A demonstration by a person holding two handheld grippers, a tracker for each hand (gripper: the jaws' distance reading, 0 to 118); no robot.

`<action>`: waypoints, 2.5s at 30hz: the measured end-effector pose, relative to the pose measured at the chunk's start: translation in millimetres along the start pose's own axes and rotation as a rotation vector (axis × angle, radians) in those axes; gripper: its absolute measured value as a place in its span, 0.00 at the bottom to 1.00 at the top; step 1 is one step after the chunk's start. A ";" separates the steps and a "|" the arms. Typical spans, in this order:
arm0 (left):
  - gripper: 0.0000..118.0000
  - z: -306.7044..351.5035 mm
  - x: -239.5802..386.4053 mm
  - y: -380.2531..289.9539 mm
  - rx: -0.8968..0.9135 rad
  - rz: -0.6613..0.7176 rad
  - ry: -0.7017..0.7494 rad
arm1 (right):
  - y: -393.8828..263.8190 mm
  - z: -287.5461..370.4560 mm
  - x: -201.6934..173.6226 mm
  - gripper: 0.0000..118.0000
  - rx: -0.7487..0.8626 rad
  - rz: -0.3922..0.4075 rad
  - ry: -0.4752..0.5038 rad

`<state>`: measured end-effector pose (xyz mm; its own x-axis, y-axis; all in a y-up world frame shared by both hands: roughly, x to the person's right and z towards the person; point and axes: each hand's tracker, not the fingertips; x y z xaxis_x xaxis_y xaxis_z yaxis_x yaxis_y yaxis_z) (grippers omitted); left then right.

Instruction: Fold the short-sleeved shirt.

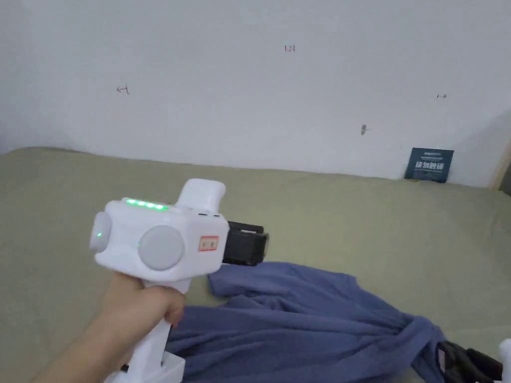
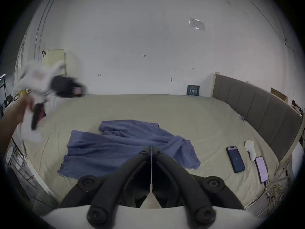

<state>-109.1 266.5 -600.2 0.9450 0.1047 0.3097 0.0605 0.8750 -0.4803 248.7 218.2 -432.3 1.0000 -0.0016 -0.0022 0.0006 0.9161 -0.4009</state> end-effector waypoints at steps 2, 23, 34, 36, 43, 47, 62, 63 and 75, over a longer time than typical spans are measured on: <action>0.86 46.4 -26.2 -28.7 0.065 0.045 0.170 | 5.3 -4.1 -3.9 0.03 0.031 -0.013 -0.002; 0.00 94.3 -55.2 -98.7 0.044 0.075 0.325 | 0.5 5.5 -21.8 0.03 0.092 0.033 -0.055; 0.82 -142.2 -154.8 -39.7 -0.577 0.083 0.383 | -19.3 -32.8 0.5 0.03 -0.047 0.033 -0.064; 0.82 -174.2 -168.1 -42.3 -0.612 0.156 0.340 | -25.7 -41.1 8.3 0.03 -0.090 0.035 -0.083; 0.81 -226.6 -184.5 -80.1 -0.788 0.359 0.359 | -34.0 -57.2 21.6 0.03 -0.128 0.015 -0.081; 0.59 -212.0 -174.9 -70.5 -0.755 0.283 0.356 | -35.9 -55.5 19.4 0.03 -0.127 0.032 -0.079; 0.02 -189.9 -145.8 -64.7 -0.754 0.201 0.196 | 6.8 -130.5 115.7 0.91 -0.261 -0.205 -0.058; 0.02 -189.9 -145.6 -65.5 -0.757 0.203 0.194 | 9.0 -147.0 126.8 0.92 -0.296 -0.230 -0.017; 0.02 -187.6 -153.3 -75.0 -0.729 0.259 0.170 | -17.2 -265.1 112.4 0.09 -0.521 -0.249 -0.120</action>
<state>-198.2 96.1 -765.6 0.9904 0.1377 0.0128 -0.0289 0.2966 -0.9546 360.4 96.0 -668.5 0.9633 -0.1183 0.2408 0.2641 0.5760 -0.7736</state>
